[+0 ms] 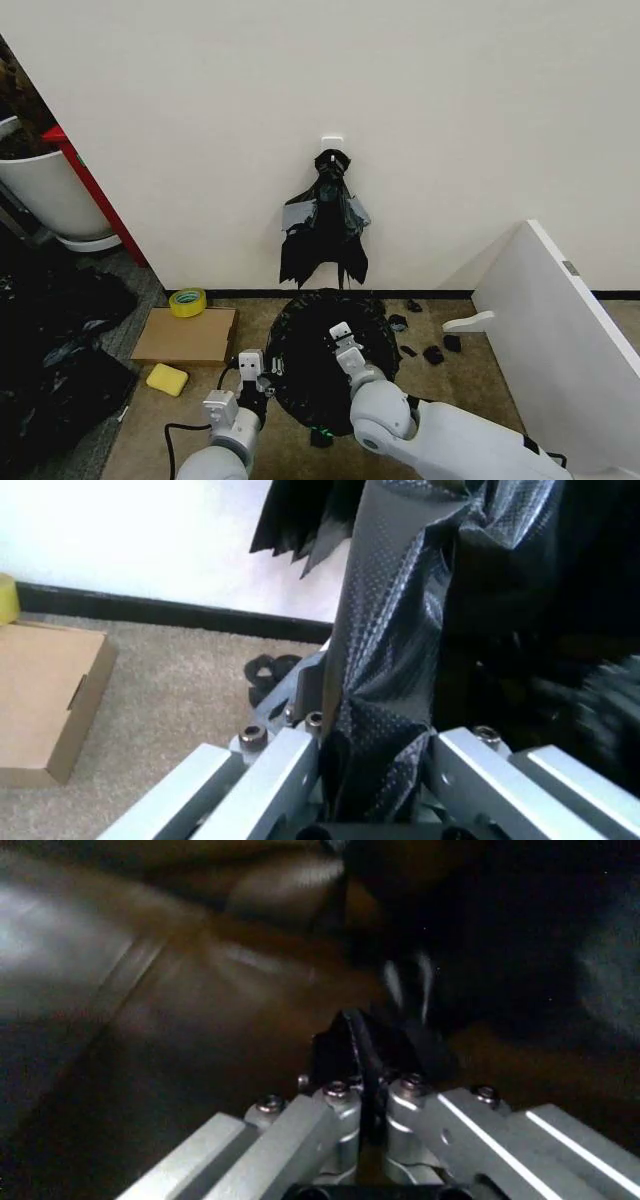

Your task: Place the garbage bag over the trash bin.

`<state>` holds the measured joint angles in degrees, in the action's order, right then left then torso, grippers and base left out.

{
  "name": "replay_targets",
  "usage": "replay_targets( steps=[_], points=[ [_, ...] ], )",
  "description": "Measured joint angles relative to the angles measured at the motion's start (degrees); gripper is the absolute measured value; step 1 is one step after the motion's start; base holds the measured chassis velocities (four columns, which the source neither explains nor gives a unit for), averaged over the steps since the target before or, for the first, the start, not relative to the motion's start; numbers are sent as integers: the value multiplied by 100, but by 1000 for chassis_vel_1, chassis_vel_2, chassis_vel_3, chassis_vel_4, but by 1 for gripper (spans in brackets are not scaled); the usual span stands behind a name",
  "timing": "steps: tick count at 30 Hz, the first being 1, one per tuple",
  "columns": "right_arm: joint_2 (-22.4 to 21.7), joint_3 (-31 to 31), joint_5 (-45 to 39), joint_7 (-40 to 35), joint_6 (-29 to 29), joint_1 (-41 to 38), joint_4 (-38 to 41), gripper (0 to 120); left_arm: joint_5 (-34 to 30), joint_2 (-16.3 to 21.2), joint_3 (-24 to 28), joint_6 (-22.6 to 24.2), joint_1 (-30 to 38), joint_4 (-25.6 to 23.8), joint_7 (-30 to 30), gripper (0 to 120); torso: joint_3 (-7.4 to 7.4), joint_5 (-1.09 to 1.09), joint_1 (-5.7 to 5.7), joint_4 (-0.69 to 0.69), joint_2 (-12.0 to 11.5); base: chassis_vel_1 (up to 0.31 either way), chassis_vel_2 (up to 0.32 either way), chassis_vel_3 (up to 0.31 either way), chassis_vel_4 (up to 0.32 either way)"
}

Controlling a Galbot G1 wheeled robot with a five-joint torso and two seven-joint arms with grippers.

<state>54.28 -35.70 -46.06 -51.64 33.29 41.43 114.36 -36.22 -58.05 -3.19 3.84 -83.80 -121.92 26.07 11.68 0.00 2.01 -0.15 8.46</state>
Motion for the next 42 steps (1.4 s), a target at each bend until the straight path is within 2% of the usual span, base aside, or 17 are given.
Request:
replay_targets(
  steps=[5, 9, 15, 17, 19, 24, 28, 31, 34, 35, 39, 42],
  points=[
    [-132, -1, -1458, -622, 765, 173, 535, 0, 0, -4, 4, -14, 25, 11, 0, 1, 0, 0, 0, 0, 0, 0, 0, 0, 0],
    [-117, -115, -1527, -722, 862, 231, 503, 0, -1, 5, 4, -14, 34, -6, 1, 1, 0, 0, 0, 0, 0, 0, 0, 0, 0],
    [-59, -354, -1000, -652, 878, 238, 122, 0, -6, 28, 5, -14, 20, -63, -3, 1, 0, 0, 0, 0, 0, 0, 0, 0, 0],
    [-51, -409, -546, -556, 877, 217, -31, 0, -7, 36, 5, -14, 16, -68, -3, 1, 0, 0, 0, 0, 0, 0, 0, 0, 0],
    [-69, -456, 275, -382, 864, 178, -238, 0, -7, 37, 5, -13, 15, -69, -4, 1, 0, 0, 0, 1, 0, 0, 0, 0, 0],
    [-160, -481, 1115, -204, 740, 161, -333, 0, -7, 23, 8, -24, 24, -39, -5, 1, 0, 0, 0, 0, 0, 0, 0, 0, 0],
    [-192, -481, 1156, -195, 693, 169, -200, 0, -7, 21, 9, -36, 41, -13, -6, 1, 0, 0, 0, 0, 0, 0, 0, 0, 0],
    [-174, -470, 797, -226, 536, 174, 107, 0, -6, 23, 7, -41, 89, 51, 11, 1, 0, 0, 0, 0, 0, 0, 0, 0, 0],
    [-55, -427, -22, -368, 497, 112, 382, 0, -6, 23, 14, -43, 121, 89, 10, 1, 0, -1, 0, 0, 0, 0, 0, 0, 0],
    [-55, -427, -22, -368, 497, 112, 382, 0, -6, 23, 14, -43, 121, 89, 10, 1, 0, -1, 0, 0, 0, 0, 0, 0, 0],
    [61, -516, -1182, -639, 809, -140, 535, 0, -8, 35, 16, -43, 139, 94, 7, 1, 0, 0, 0, 0, 0, 0, 0, 0, 0],
    [99, -701, -1384, -680, 852, -311, 458, 0, -8, 27, 19, -43, 152, 94, 5, 1, 0, -1, 0, 0, 0, 0, 0, 0, 0]
  ],
)
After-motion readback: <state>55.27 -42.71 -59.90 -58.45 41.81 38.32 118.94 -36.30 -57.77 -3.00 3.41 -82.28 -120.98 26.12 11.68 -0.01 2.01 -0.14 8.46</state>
